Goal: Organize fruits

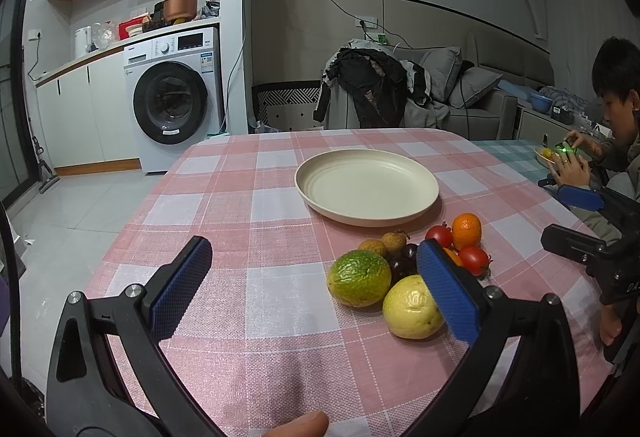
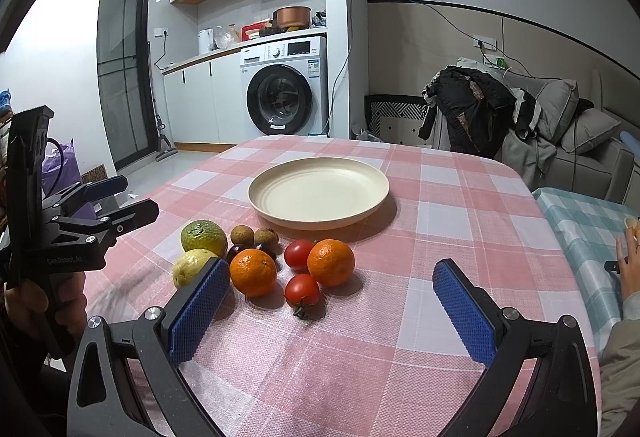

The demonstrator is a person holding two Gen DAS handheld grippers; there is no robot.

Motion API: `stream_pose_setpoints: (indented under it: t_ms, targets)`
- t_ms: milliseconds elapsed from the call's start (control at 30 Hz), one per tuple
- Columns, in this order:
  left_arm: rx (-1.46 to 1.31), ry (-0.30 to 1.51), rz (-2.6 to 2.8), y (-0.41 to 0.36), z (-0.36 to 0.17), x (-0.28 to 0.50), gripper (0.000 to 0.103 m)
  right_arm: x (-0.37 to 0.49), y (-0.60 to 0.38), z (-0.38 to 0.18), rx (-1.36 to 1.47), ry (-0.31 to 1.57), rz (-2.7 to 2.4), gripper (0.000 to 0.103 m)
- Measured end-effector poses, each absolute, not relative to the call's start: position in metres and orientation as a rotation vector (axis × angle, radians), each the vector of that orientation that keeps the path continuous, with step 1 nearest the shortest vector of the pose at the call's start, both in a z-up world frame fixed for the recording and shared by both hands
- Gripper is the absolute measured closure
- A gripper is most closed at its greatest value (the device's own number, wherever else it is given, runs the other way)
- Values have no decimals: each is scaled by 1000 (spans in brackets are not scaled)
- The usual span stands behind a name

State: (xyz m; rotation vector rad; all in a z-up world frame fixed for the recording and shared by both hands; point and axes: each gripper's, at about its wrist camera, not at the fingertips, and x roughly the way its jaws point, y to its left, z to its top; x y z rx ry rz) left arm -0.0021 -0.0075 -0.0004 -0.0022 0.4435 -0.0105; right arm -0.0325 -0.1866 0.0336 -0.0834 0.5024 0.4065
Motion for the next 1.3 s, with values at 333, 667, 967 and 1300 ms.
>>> stream_pose_setpoints:
  t_ms: [333,667,967,1300]
  targets:
    - [-2,444,-11,-7,0,-2,1,-33,-187,34,-84,504,410,0]
    - [-1,445,-12,-8,-1,-2,1,-33,-186,34,-86,504,412,0]
    - [-2,447,-12,-8,0,-3,1,-33,-186,34,-89,506,415,0]
    - [-3,446,-5,-10,-2,-2,1,-28,-187,31,-88,529,409,0]
